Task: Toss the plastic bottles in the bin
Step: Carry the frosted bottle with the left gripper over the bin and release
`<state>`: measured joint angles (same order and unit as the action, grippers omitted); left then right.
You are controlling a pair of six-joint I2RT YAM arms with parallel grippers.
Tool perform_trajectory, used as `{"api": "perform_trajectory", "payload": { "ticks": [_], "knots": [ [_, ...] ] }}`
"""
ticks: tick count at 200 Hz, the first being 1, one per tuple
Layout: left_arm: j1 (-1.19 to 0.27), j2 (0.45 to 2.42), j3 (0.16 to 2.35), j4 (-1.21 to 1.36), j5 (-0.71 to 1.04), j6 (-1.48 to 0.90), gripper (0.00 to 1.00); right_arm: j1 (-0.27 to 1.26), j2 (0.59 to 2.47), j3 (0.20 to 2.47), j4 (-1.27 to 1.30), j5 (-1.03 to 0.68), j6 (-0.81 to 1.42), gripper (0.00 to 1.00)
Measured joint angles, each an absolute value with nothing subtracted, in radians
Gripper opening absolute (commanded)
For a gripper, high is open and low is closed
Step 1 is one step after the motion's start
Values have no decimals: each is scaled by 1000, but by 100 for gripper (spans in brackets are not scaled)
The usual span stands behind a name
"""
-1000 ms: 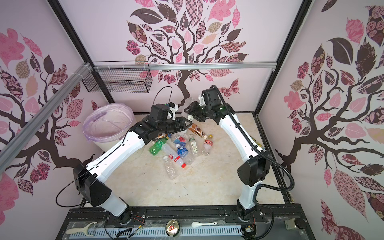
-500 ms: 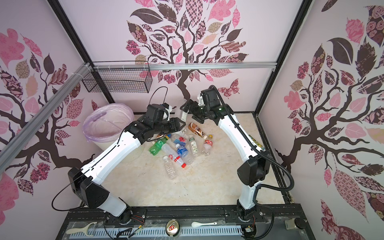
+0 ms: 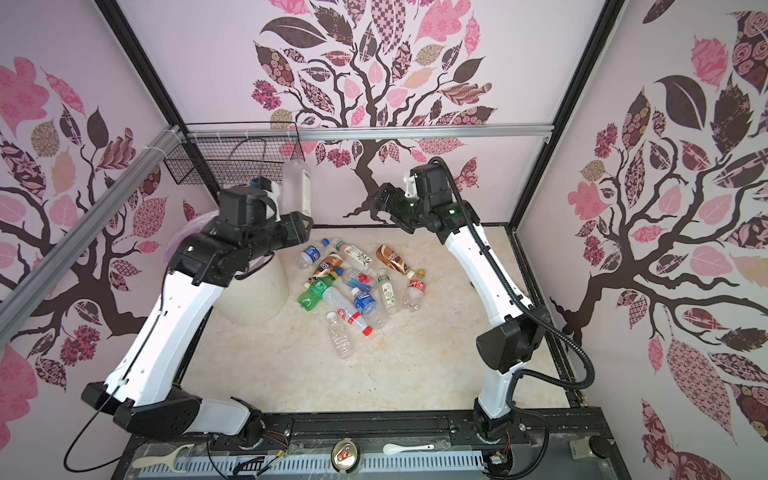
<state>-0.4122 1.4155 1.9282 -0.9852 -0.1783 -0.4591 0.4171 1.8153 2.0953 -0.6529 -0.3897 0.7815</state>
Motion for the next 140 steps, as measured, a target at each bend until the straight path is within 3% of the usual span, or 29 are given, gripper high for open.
{"api": "perform_trajectory", "payload": {
  "ticks": [75,110,117,140],
  "knots": [
    [-224,1354,2209,-958,-485,-232,46,466,1805,2053,-672,-391,766,100],
    [-117,1315,2078,-922,-440,-276,50,470,1791,2023,-677,-390,762,100],
    [-79,1301,2007,-928,-422,-307,55,470,1786,2019,-677,-390,762,100],
    [-16,1303,1836,-976,-380,-385,89,469,1773,2016,-677,-389,762,99]
  ]
}}
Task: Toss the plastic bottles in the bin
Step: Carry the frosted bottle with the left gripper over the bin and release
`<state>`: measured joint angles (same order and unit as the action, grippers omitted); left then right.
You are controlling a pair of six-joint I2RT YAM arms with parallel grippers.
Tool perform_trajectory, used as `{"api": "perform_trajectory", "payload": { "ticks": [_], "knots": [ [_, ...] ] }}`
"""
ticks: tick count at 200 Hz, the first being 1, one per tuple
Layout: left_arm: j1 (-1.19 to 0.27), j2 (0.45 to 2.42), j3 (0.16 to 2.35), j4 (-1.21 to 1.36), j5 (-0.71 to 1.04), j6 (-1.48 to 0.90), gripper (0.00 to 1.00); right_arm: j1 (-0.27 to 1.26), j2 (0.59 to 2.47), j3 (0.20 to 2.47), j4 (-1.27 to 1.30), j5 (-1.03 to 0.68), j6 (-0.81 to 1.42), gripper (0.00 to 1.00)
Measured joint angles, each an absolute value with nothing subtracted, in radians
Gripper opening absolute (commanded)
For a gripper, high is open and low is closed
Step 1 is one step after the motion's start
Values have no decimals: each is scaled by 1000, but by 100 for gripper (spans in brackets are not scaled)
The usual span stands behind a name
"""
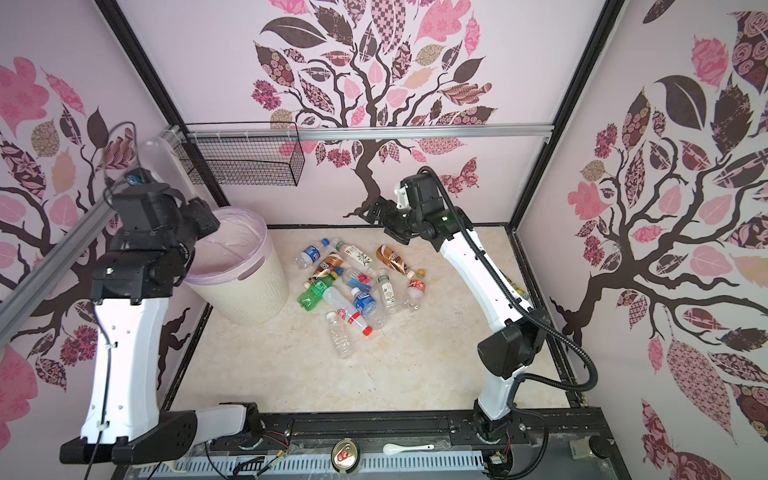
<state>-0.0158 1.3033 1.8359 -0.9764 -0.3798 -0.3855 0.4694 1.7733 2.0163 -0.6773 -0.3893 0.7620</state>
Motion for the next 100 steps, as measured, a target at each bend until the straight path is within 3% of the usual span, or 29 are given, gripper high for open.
{"api": "perform_trajectory", "payload": {
  "ticks": [8,100],
  "knots": [
    [-12,1322,1810,-994,-348,-408,98,469,1768,2015,-677,-389,761,100],
    [-75,1341,1996,-1119,-183,-580,98,469,1740,1977,-678,-351,735,99]
  ]
}}
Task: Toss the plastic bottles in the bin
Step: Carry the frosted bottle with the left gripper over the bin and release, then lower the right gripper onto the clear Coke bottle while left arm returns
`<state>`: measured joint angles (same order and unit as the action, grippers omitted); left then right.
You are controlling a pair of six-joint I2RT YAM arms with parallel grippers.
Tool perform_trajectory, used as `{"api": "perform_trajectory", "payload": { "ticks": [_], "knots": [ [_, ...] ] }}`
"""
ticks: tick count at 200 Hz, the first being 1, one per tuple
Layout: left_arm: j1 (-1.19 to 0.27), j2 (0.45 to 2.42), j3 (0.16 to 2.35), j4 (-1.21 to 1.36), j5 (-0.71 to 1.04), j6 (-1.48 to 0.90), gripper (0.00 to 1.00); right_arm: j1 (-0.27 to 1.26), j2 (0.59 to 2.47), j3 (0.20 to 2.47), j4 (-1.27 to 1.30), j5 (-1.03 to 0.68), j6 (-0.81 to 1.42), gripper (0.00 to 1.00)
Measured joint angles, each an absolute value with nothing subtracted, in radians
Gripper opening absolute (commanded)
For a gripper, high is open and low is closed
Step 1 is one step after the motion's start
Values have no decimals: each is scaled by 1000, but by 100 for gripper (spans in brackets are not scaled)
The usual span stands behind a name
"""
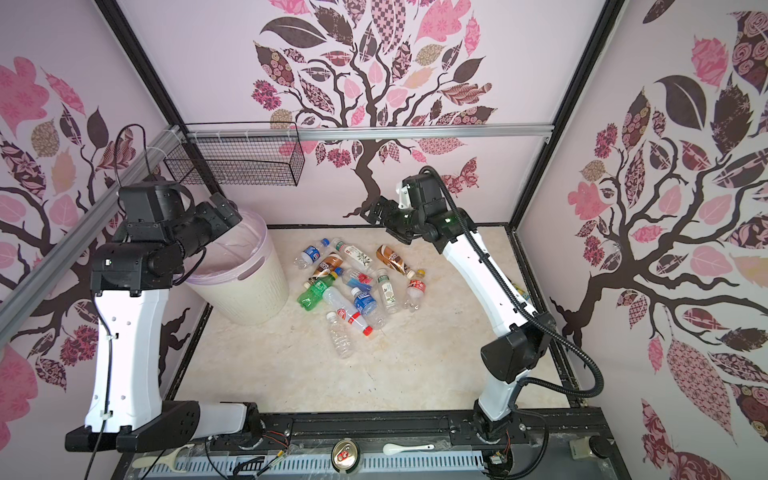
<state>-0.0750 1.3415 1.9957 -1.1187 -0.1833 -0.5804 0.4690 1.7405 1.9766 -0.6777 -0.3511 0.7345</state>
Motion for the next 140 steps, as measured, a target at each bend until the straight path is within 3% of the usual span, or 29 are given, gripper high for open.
{"api": "perform_trajectory", "payload": {
  "ticks": [86,140],
  "knots": [
    [-638,1320,1643,-953,-215,-659,98,427,1599,1572,-699,-165,653,100],
    [-746,1325,1479,-790,-138,-656,98,390,1525,1252,-660,-89,643,99]
  ]
}}
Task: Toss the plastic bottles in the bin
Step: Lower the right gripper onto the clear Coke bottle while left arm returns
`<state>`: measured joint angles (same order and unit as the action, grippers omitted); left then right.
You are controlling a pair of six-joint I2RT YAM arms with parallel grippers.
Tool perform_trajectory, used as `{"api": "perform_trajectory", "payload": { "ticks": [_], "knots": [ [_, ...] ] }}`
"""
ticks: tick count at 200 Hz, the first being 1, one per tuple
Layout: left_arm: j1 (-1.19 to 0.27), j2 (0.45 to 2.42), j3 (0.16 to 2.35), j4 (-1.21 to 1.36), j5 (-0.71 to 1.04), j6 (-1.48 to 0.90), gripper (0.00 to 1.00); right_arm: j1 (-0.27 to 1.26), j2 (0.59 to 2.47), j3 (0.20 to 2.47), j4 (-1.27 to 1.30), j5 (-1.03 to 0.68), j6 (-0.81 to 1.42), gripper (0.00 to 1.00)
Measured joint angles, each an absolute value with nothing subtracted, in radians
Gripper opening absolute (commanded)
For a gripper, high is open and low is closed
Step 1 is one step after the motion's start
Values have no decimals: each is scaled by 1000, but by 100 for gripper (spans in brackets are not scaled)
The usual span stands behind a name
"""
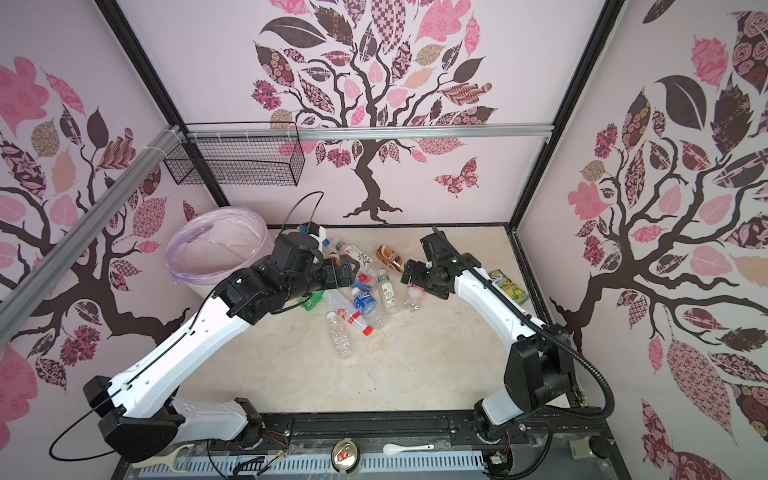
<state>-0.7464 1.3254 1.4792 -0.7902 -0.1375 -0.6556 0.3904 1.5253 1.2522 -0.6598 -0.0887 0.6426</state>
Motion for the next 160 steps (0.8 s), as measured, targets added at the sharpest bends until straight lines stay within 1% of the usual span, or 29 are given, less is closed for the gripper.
{"api": "perform_trajectory", "payload": {
  "ticks": [40,68,102,128,160],
  "knots": [
    [-746,1367,1456,-748,-39,-657,98,390,1531,1144,-614,-77,644,94],
    [-746,1414,1456,-735,30,-672,98,390,1564,1144,-568,-78,643,91],
    [-746,1471,1457,-736,89,-706,98,390,1676,1179,-554,-87,635,86],
    [-746,1512,1459,-751,116,-718,98,390,1732,1189,-548,-93,626,85],
    [-746,1556,1470,-773,138,-727,98,390,1768,1189,-539,-92,609,81]
  ]
}}
